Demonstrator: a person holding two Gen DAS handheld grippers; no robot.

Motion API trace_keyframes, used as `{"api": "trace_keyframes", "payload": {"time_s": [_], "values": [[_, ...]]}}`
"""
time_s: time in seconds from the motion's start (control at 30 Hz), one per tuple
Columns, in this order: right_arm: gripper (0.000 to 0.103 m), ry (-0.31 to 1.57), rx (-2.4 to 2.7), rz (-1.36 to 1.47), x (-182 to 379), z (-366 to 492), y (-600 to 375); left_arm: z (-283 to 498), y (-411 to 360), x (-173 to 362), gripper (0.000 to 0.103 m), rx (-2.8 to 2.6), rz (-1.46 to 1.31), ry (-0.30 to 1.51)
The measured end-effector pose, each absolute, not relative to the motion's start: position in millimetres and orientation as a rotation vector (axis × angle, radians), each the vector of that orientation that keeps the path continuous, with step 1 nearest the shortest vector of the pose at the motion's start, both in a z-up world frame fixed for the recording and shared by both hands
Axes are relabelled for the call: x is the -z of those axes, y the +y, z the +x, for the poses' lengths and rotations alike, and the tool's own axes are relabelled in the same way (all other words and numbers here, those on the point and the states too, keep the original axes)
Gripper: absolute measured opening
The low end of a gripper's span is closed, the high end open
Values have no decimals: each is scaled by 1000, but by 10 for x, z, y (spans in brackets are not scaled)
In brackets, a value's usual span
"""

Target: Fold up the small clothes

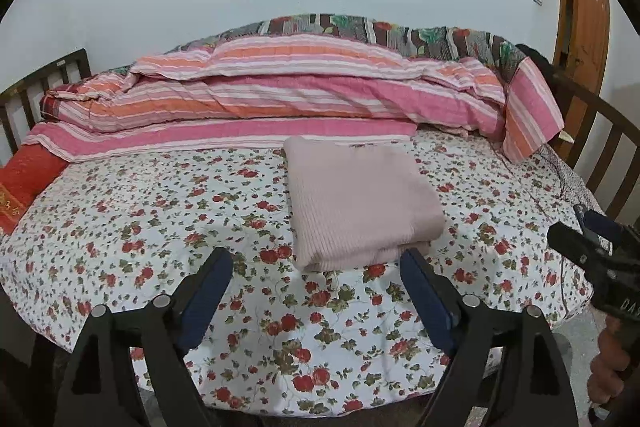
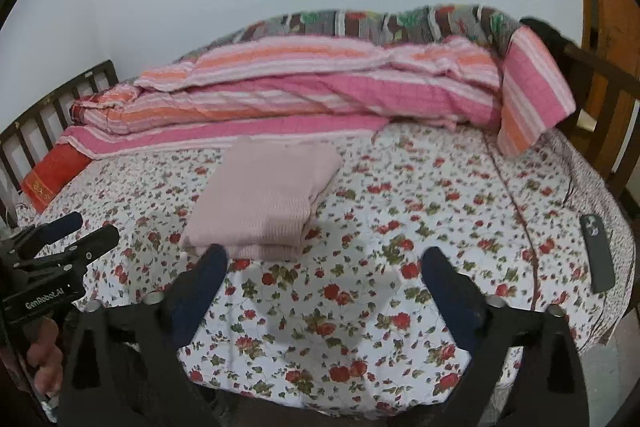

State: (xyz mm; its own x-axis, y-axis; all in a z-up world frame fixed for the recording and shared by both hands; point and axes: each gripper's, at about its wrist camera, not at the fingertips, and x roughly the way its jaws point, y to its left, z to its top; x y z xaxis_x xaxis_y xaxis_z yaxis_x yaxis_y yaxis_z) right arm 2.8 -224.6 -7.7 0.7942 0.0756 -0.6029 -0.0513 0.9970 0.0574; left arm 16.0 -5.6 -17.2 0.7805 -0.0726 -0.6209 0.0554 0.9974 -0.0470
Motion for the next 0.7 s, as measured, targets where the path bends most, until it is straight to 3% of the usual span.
{"api": "trace_keyframes", "payload": {"time_s": [0.7], "values": [[102, 649, -17, 45, 84, -86, -2231, -19, 15, 45, 88, 56, -38, 631]]}}
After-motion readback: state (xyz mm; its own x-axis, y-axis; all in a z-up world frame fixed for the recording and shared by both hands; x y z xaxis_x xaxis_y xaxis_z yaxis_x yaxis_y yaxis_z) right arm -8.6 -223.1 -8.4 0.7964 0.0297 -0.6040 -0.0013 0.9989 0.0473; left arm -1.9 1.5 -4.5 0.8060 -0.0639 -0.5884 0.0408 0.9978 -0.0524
